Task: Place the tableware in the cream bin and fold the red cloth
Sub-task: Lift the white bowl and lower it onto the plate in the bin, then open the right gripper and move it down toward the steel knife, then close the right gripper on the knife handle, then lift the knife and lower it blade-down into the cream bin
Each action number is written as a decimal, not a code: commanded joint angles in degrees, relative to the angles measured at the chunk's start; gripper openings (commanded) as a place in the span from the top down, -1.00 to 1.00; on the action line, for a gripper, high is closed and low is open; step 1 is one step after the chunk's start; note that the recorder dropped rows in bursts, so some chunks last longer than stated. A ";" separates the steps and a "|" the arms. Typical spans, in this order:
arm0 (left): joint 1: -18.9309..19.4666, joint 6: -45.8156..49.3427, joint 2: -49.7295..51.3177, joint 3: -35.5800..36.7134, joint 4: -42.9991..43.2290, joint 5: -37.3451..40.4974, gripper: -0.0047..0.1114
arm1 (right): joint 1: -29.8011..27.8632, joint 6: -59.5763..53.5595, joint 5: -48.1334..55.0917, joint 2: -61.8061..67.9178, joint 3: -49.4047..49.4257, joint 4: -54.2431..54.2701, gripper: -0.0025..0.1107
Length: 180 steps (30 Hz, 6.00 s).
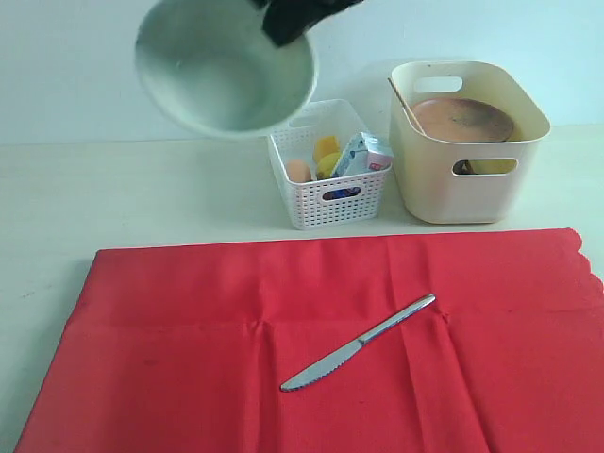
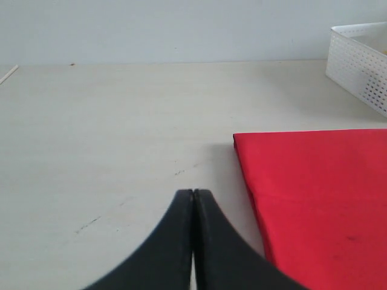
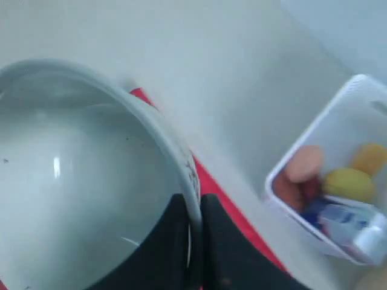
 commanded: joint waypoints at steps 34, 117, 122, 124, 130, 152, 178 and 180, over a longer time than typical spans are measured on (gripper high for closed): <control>0.12 -0.04 -0.34 0.14 0.08 -0.45 0.92 | -37.02 16.87 -12.22 30.36 -11.20 10.86 0.91; 0.12 -0.04 -0.34 0.14 0.08 -0.45 0.92 | 0.02 -37.56 4.76 7.54 35.81 -10.12 0.01; 0.12 -0.04 -0.34 0.14 0.08 -0.45 0.92 | 0.00 -45.54 -1.32 9.98 35.81 -10.36 0.01; 0.12 -0.04 -0.34 0.14 0.08 -0.45 0.92 | 0.00 -47.13 -4.35 11.38 35.81 -10.36 0.01; 0.12 -0.04 -0.34 0.14 0.08 -0.45 0.92 | 0.00 -48.48 -9.40 14.68 35.81 -10.78 0.01; 0.12 -0.04 -0.34 0.14 0.08 -0.45 0.92 | 0.00 -41.76 -8.25 17.05 35.68 -14.19 0.96; 0.12 -0.04 -0.34 0.14 0.08 -0.45 0.92 | 0.00 -12.21 -17.69 -9.38 35.68 -12.02 0.96; 0.12 -0.04 -0.34 0.14 0.08 -0.45 0.92 | 0.00 -9.19 -18.59 -12.41 35.68 -12.13 0.96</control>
